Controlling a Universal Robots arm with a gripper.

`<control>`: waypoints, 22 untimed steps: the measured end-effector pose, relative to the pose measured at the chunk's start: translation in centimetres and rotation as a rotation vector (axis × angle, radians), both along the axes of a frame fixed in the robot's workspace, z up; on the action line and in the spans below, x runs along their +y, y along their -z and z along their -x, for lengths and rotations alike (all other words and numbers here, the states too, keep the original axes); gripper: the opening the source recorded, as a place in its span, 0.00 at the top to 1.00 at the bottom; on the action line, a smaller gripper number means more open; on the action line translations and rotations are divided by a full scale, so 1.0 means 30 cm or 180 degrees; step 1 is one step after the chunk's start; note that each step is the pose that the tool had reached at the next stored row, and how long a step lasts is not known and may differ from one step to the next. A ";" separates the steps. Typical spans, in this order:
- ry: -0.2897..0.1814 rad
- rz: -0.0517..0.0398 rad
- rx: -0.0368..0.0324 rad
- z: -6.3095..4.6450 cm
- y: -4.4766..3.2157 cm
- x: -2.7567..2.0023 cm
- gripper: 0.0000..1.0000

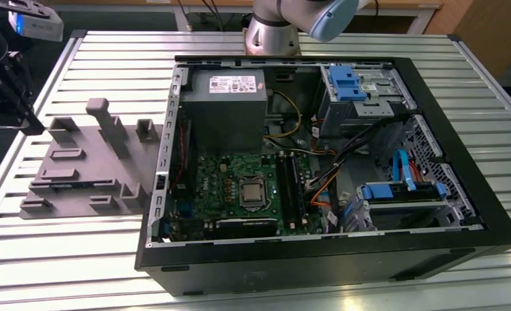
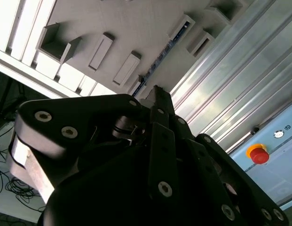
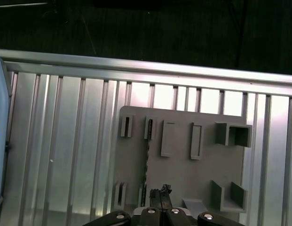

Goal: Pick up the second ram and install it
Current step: 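Pick up the second ram and move it above second insertion slot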

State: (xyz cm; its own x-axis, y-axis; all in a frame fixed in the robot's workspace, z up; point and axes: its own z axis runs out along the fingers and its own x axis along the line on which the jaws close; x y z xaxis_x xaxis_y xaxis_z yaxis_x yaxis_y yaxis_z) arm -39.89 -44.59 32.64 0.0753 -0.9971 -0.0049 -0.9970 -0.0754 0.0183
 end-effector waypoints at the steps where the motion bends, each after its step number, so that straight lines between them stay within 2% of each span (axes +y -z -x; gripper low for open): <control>1: -0.0002 0.0000 0.0000 0.000 0.002 0.000 0.89; 10: -0.0014 0.0000 0.0001 0.000 0.016 -0.002 0.89; 22: -0.0016 0.0000 0.0000 0.000 0.017 -0.002 0.89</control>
